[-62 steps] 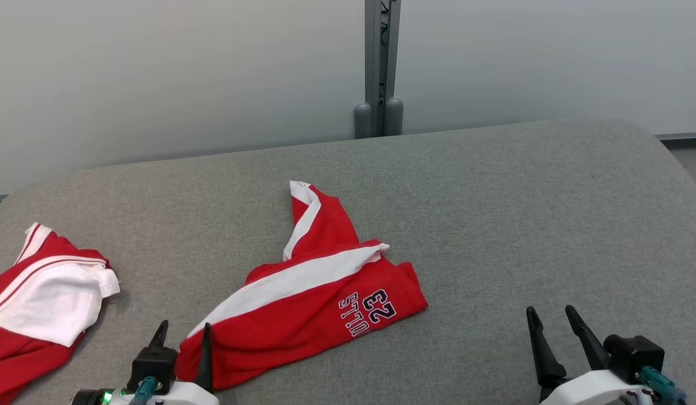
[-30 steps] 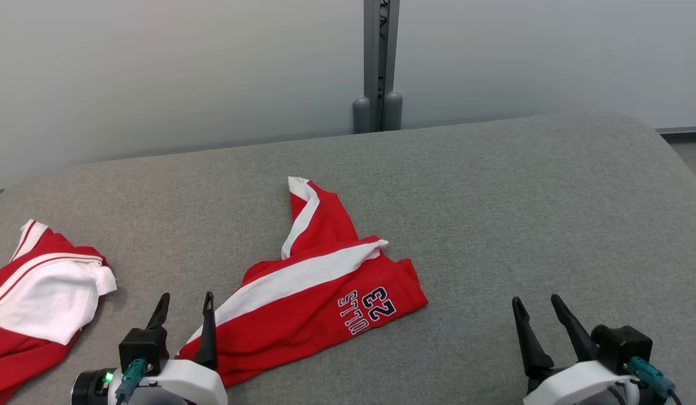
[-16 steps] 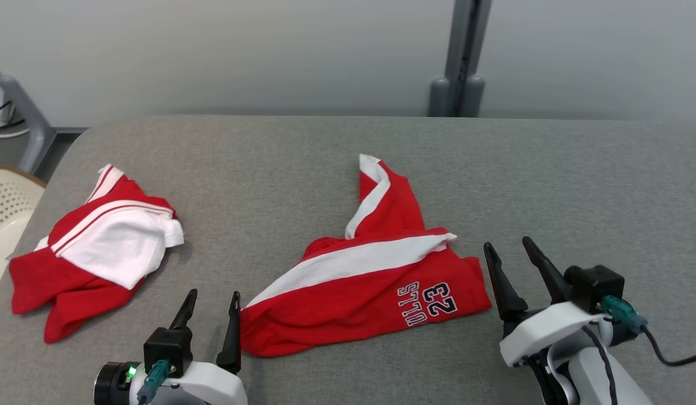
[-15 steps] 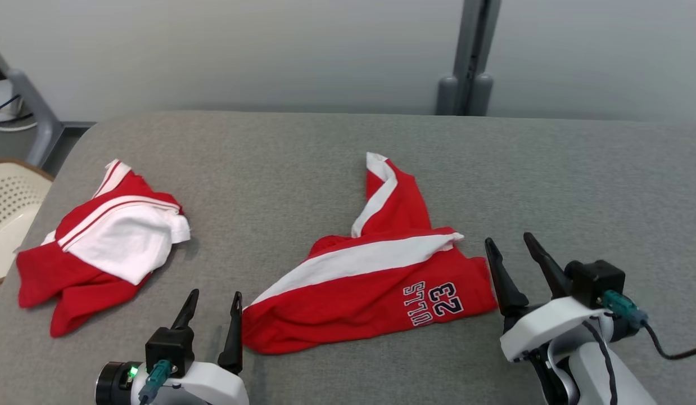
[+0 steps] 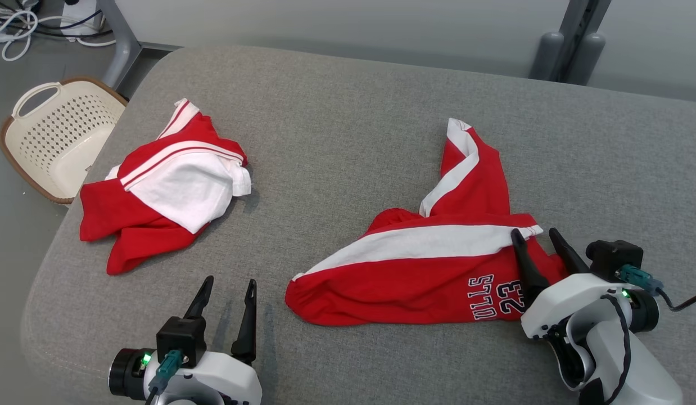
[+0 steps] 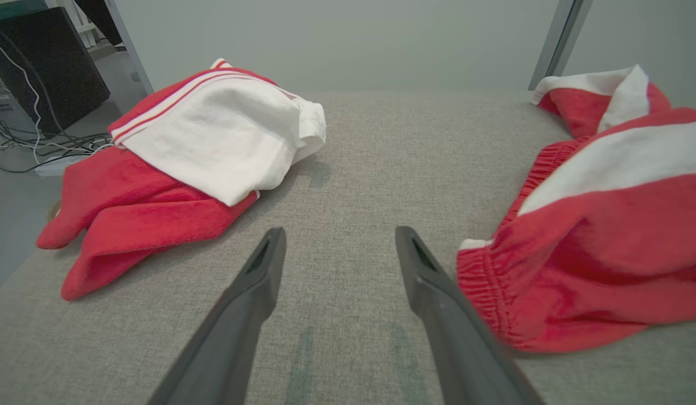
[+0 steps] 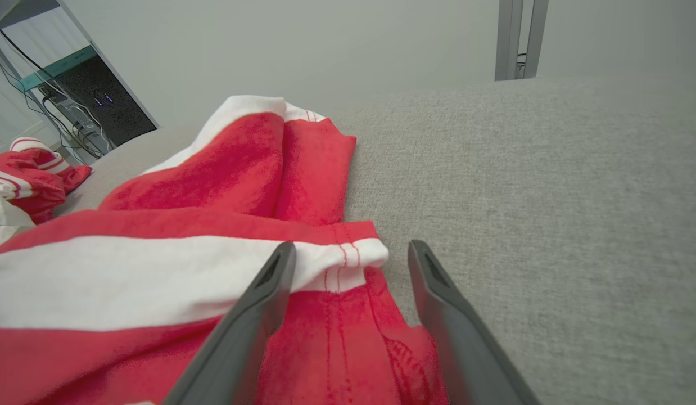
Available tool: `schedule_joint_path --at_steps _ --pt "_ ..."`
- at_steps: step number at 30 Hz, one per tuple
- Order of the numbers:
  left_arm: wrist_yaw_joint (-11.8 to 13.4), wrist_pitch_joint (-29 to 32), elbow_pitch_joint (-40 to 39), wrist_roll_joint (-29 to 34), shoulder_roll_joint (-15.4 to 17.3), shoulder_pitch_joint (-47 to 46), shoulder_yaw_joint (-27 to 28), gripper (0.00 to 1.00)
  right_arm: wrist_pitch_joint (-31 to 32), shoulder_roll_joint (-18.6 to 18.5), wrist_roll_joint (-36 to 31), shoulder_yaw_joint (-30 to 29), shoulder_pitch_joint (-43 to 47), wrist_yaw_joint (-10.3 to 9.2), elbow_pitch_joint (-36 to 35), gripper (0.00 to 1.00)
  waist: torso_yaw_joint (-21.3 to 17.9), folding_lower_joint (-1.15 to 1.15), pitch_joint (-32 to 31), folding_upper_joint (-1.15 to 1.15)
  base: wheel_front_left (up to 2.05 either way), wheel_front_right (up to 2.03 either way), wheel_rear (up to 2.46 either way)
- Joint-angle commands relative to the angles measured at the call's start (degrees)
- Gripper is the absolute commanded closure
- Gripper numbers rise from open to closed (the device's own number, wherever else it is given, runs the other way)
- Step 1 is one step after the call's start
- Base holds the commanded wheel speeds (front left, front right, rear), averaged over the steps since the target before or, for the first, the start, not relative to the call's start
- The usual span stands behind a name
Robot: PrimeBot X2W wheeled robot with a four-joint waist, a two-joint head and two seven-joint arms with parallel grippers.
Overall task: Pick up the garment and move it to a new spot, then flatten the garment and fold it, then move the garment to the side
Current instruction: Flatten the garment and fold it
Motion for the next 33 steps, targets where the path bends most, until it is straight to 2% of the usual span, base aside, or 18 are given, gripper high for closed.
schedule_joint_path --at_steps 1,6,7,8,9,10,11,17,25,33 --pt "0.4 0.0 -0.4 -0.3 0.2 -0.9 -0.2 0.00 0.0 -0.5 0.6 0.2 -0.8 0.01 0.5 0.00 0.4 0.00 0.5 0.00 0.00 0.00 0.00" --pt "0.8 0.0 -0.5 -1.0 0.2 -1.4 -0.8 0.00 0.0 -0.6 1.7 1.4 -1.3 0.01 1.2 0.00 0.3 0.00 1.0 0.00 0.00 0.00 0.00" --pt "0.9 0.0 -0.5 -1.1 0.2 -1.5 -0.9 0.00 0.0 -0.6 1.6 1.7 -1.4 0.01 1.1 0.12 0.2 0.00 1.1 0.00 0.00 0.00 0.00" --pt "1.0 0.0 -0.6 -1.2 0.2 -1.6 -1.0 0.00 0.0 -0.6 1.8 2.0 -1.5 0.01 1.1 0.51 0.2 0.00 1.2 0.00 0.00 0.00 0.00" --pt "1.0 0.0 -0.6 -1.3 0.2 -1.7 -1.1 0.00 0.0 -0.7 2.0 2.2 -1.6 0.01 1.1 0.65 0.1 0.00 1.3 0.00 0.00 0.00 0.00" --pt "1.0 0.0 -0.7 -1.4 0.2 -1.8 -1.2 0.00 0.0 -0.8 2.2 2.4 -1.6 0.01 1.1 0.85 0.0 0.00 1.4 0.00 0.00 0.00 0.00" --pt "1.1 0.0 -0.7 -1.5 0.2 -2.0 -1.2 0.00 0.0 -0.8 2.4 2.7 -1.6 0.01 1.1 1.00 0.0 0.00 1.4 0.00 0.00 0.00 0.00" --pt "1.1 0.0 -0.5 -1.5 0.2 -1.9 -1.1 0.00 0.0 -1.7 3.7 2.6 -1.9 0.01 -0.1 1.00 -0.5 0.00 1.5 0.00 0.00 0.00 0.00" --pt "1.0 0.0 0.1 -1.2 0.2 -0.5 -0.7 0.00 0.0 -2.2 4.9 -1.6 1.9 0.01 -10.0 1.00 -2.5 0.00 -0.7 0.00 0.00 0.00 0.00" --pt "0.5 0.0 0.8 -0.8 0.2 1.8 0.3 0.00 0.0 -3.8 7.8 0.2 10.7 0.01 -21.9 1.00 -8.7 0.00 -5.1 0.00 0.00 0.00 0.00"
